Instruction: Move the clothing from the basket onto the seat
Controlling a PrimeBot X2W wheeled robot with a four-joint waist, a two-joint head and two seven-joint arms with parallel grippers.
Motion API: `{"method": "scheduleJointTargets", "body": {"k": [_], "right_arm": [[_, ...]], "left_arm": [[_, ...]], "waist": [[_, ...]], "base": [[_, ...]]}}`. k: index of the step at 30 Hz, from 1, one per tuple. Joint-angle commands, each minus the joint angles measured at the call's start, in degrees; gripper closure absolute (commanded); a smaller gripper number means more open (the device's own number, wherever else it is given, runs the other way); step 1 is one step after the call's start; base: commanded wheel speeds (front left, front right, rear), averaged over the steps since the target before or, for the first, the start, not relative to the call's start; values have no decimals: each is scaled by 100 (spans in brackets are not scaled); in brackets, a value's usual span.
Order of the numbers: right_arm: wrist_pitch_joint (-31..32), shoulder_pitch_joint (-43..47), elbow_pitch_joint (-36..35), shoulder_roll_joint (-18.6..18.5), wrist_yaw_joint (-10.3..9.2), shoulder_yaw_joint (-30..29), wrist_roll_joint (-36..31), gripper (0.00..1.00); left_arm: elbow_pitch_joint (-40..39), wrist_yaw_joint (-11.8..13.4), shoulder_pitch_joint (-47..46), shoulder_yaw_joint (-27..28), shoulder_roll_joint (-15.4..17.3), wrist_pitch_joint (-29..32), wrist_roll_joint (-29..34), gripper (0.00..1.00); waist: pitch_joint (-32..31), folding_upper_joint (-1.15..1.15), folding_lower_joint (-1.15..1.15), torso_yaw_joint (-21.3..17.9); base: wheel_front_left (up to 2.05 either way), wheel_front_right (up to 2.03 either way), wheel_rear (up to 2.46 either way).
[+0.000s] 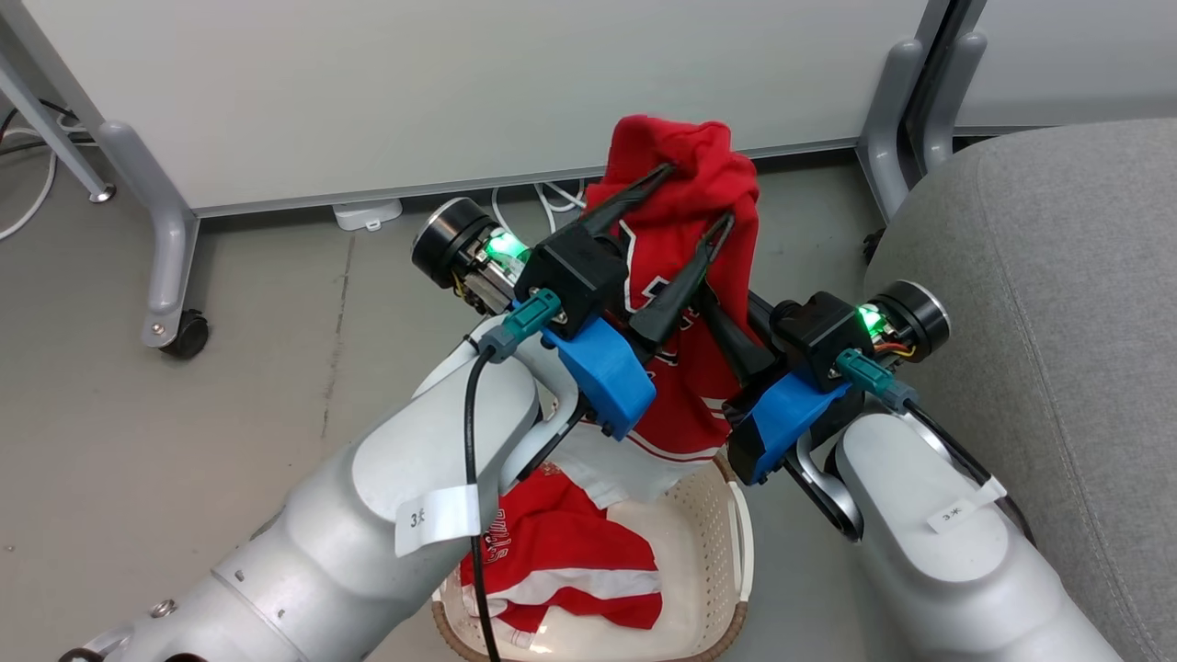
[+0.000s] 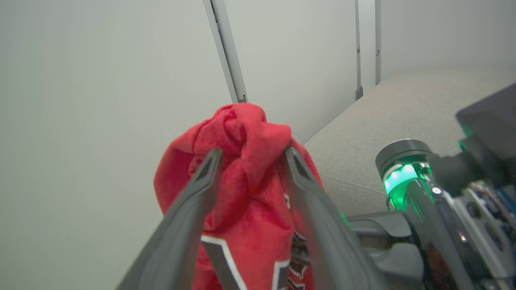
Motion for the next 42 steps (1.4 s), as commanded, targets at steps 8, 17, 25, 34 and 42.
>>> {"method": "scheduleJointTargets", "body": {"k": [8,17,25,34,42], "right_arm": [[-22,63,-100,-34,3,-54,56,100],[-22,92,-231,11,3,-291,54,100],[-22,168,-422,3,2,-766,48,100],[-23,333,-704,-56,2,-1426,-57,100],[-23,559,-1038,-89,2,-2026,-105,100]], "left_arm": [[13,28,24,-7,40,-27,41,0],[-18,45,22,-36,104,-29,68,0],[-79,45,-29,-106,109,-29,117,0],[-142,10,-37,-246,95,-17,154,0],[-184,12,66,-375,106,-17,196,0]], "waist": [[68,0,0,-42],[228,0,0,-260],[431,0,0,-543],[731,0,0,-981],[916,0,0,-1361]], "base": [[0,0,0],[0,0,0],[0,0,0],[0,0,0],[0,0,0]]}}
